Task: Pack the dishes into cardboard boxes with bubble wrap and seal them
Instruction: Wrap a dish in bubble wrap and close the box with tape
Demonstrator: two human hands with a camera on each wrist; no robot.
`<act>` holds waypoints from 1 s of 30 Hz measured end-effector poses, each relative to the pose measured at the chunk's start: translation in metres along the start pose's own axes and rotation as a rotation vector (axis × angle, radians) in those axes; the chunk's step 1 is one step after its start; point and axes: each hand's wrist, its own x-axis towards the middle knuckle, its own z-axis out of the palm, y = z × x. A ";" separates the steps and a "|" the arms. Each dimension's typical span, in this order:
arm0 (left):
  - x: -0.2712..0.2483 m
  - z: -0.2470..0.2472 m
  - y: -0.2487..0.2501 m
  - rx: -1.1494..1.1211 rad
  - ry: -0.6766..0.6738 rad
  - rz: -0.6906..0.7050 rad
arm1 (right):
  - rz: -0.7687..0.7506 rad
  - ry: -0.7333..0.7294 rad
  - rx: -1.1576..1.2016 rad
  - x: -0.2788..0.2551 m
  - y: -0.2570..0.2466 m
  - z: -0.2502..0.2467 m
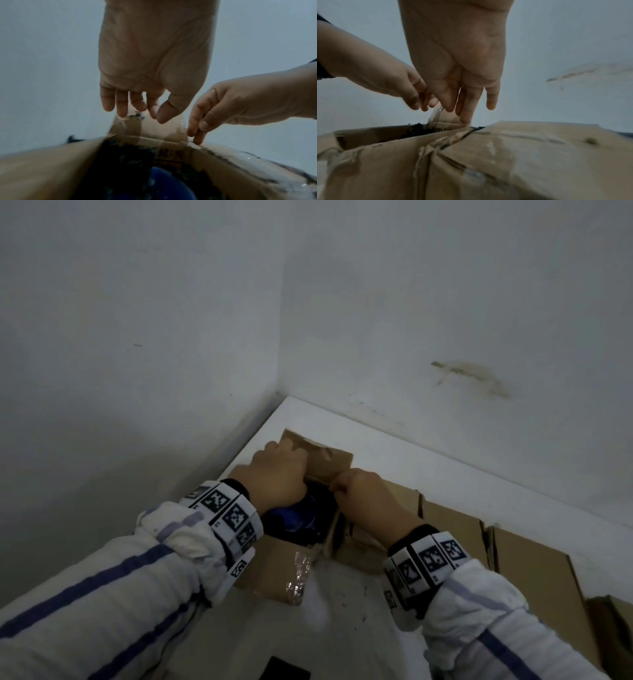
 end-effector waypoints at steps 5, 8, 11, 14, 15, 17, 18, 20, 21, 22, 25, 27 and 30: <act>0.011 0.007 0.080 -0.131 -0.008 0.169 | 0.097 0.194 0.097 -0.035 0.047 -0.009; 0.017 0.027 0.136 -0.138 -0.032 0.240 | 0.195 0.267 0.164 -0.068 0.089 -0.019; 0.022 0.046 0.197 -0.138 -0.054 0.325 | 0.274 0.305 0.185 -0.105 0.134 -0.028; 0.026 0.064 0.262 -0.153 -0.131 0.388 | 0.383 0.337 0.228 -0.145 0.183 -0.038; 0.028 0.071 0.286 -0.156 -0.149 0.404 | 0.412 0.342 0.218 -0.158 0.201 -0.042; 0.032 0.085 0.331 -0.164 -0.170 0.437 | 0.464 0.344 0.191 -0.186 0.237 -0.050; 0.034 0.092 0.353 -0.170 -0.178 0.454 | 0.498 0.344 0.199 -0.199 0.254 -0.054; 0.035 0.106 0.393 -0.186 -0.201 0.487 | 0.576 0.355 0.215 -0.225 0.288 -0.061; 0.036 0.113 0.411 -0.192 -0.213 0.504 | 0.615 0.364 0.221 -0.239 0.304 -0.065; 0.035 0.119 0.429 -0.197 -0.219 0.518 | 0.648 0.374 0.227 -0.253 0.320 -0.069; 0.032 0.140 0.475 -0.200 -0.218 0.545 | 0.730 0.434 0.267 -0.291 0.366 -0.076; 0.028 0.152 0.504 -0.191 -0.209 0.584 | 0.803 0.502 0.316 -0.314 0.396 -0.078; 0.023 0.166 0.542 -0.164 -0.206 0.648 | 0.935 0.551 0.372 -0.345 0.439 -0.076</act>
